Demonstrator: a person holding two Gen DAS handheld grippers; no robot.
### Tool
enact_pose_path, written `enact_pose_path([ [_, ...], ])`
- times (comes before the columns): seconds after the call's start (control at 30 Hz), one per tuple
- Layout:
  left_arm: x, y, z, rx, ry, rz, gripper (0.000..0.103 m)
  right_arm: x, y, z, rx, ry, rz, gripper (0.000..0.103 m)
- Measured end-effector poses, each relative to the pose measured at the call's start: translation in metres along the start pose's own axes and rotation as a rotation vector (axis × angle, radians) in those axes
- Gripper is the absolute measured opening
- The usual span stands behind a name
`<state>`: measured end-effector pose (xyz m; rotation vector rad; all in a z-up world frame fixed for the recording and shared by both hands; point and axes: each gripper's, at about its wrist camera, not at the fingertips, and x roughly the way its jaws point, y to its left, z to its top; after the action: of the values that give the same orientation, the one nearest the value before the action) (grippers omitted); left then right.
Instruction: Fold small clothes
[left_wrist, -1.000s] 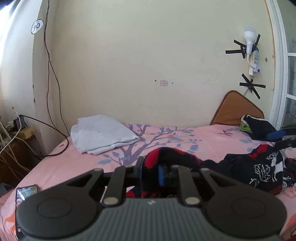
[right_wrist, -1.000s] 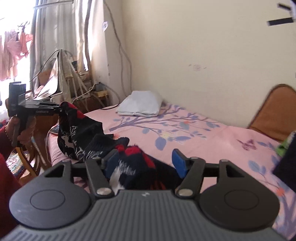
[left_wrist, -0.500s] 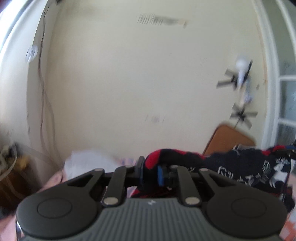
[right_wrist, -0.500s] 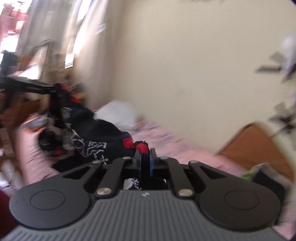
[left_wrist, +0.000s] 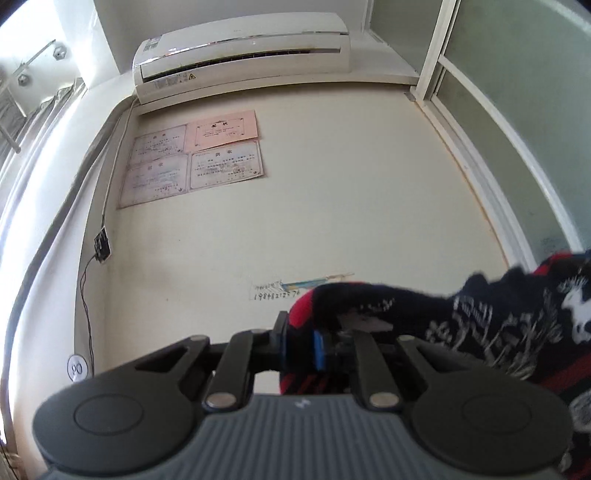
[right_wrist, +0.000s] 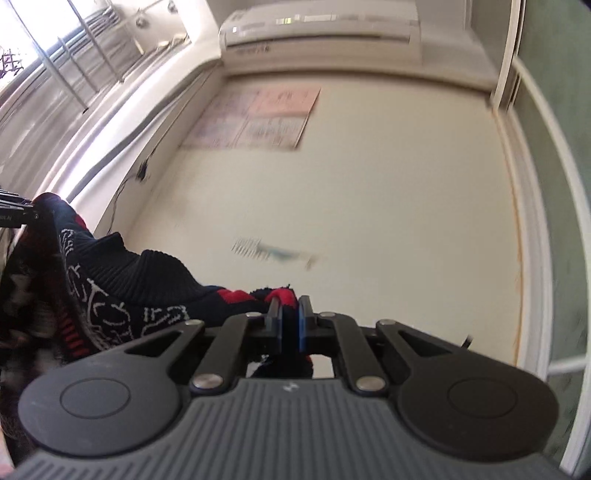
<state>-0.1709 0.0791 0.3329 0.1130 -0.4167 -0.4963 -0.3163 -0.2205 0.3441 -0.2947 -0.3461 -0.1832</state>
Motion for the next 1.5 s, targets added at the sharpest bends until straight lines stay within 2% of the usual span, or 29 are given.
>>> enact_pose_path([
  [0.13, 0.035, -0.008, -0.012, 0.017, 0.096, -0.011, 0.011, 0.025, -0.012, -0.001, 0.015, 0.017, -0.025, 0.01],
  [0.27, 0.084, -0.016, -0.059, 0.019, 0.255, -0.02, 0.011, 0.065, -0.021, -0.037, 0.024, 0.118, -0.025, 0.01],
  [0.4, 0.161, -0.032, -0.137, 0.005, 0.449, -0.03, 0.011, 0.128, -0.024, -0.11, 0.041, 0.283, -0.031, 0.01],
  [0.47, 0.208, -0.048, -0.185, -0.008, 0.543, -0.061, 0.015, 0.166, -0.022, -0.162, 0.052, 0.382, -0.048, 0.01],
  [0.5, 0.236, -0.059, -0.221, -0.026, 0.613, -0.086, 0.02, 0.191, -0.02, -0.197, 0.067, 0.465, -0.05, 0.011],
  [0.53, 0.257, -0.072, -0.253, -0.016, 0.688, -0.094, 0.034, 0.215, -0.015, -0.23, 0.073, 0.561, -0.043, 0.013],
  [0.57, 0.277, -0.086, -0.292, 0.02, 0.789, -0.076, 0.035, 0.232, -0.01, -0.265, 0.065, 0.653, -0.06, 0.014],
  [0.6, 0.288, -0.096, -0.324, 0.053, 0.879, -0.041, 0.034, 0.242, -0.005, -0.298, 0.044, 0.735, -0.099, 0.022],
  [0.63, 0.289, -0.102, -0.357, 0.062, 0.966, -0.02, 0.03, 0.242, -0.001, -0.326, 0.033, 0.817, -0.119, 0.029],
  [0.67, 0.282, -0.1, -0.373, 0.03, 0.998, -0.043, 0.033, 0.234, -0.001, -0.344, 0.064, 0.869, -0.096, 0.029],
  [0.73, 0.252, -0.088, -0.389, -0.029, 1.015, -0.121, 0.036, 0.198, -0.009, -0.357, 0.163, 0.903, 0.012, 0.033],
  [0.77, 0.235, -0.082, -0.392, -0.042, 1.015, -0.13, 0.048, 0.175, -0.011, -0.357, 0.172, 0.913, 0.048, 0.038],
  [0.83, 0.195, -0.064, -0.395, -0.088, 1.041, -0.169, 0.063, 0.125, -0.015, -0.353, 0.156, 0.926, 0.084, 0.065],
  [0.9, 0.172, -0.048, -0.388, -0.163, 1.083, -0.226, 0.068, 0.087, -0.021, -0.349, 0.147, 0.948, 0.099, 0.074],
  [0.93, 0.158, -0.046, -0.388, -0.201, 1.108, -0.258, 0.081, 0.073, -0.025, -0.347, 0.147, 0.97, 0.089, 0.081],
  [0.97, 0.143, -0.044, -0.387, -0.236, 1.122, -0.284, 0.095, 0.055, -0.027, -0.348, 0.151, 0.992, 0.065, 0.084],
  [1.0, 0.136, -0.043, -0.383, -0.262, 1.123, -0.307, 0.097, 0.042, -0.029, -0.348, 0.162, 1.017, 0.046, 0.086],
  [1.1, 0.108, -0.05, -0.378, -0.317, 1.121, -0.372, 0.093, 0.014, -0.036, -0.353, 0.253, 1.077, 0.012, 0.085],
  [1.13, 0.101, -0.056, -0.378, -0.317, 1.122, -0.387, 0.068, 0.001, -0.035, -0.358, 0.285, 1.089, 0.008, 0.073],
  [1.17, 0.101, -0.063, -0.378, -0.287, 1.132, -0.395, 0.021, 0.0, -0.035, -0.365, 0.304, 1.097, 0.016, 0.055],
  [1.2, 0.102, -0.068, -0.377, -0.251, 1.149, -0.382, 0.011, -0.005, -0.035, -0.362, 0.315, 1.083, 0.011, 0.033],
  [1.23, 0.103, -0.067, -0.377, -0.238, 1.152, -0.364, 0.01, 0.0, -0.035, -0.358, 0.256, 1.087, -0.012, 0.009],
  [1.27, 0.106, -0.061, -0.374, -0.242, 1.145, -0.355, 0.009, 0.005, -0.032, -0.355, 0.165, 1.067, -0.045, 0.008],
  [1.3, 0.111, -0.054, -0.367, -0.195, 1.117, -0.285, 0.009, 0.009, -0.032, -0.354, 0.061, 1.04, -0.085, 0.008],
  [1.33, 0.114, -0.046, -0.36, -0.12, 1.067, -0.187, 0.009, 0.018, -0.039, -0.35, -0.062, 1.011, -0.167, 0.008],
  [1.4, 0.126, -0.021, -0.35, 0.031, 0.955, 0.078, 0.013, 0.032, -0.061, -0.345, -0.262, 0.957, -0.361, 0.009],
  [1.43, 0.136, -0.004, -0.35, 0.057, 0.951, 0.23, 0.014, 0.039, -0.071, -0.342, -0.294, 0.959, -0.439, 0.022],
  [1.47, 0.143, 0.017, -0.351, 0.031, 0.987, 0.343, 0.014, 0.041, -0.079, -0.336, -0.268, 0.97, -0.469, 0.03],
  [1.5, 0.143, 0.034, -0.348, -0.045, 1.008, 0.366, 0.014, 0.04, -0.082, -0.326, -0.204, 0.961, -0.441, 0.044],
])
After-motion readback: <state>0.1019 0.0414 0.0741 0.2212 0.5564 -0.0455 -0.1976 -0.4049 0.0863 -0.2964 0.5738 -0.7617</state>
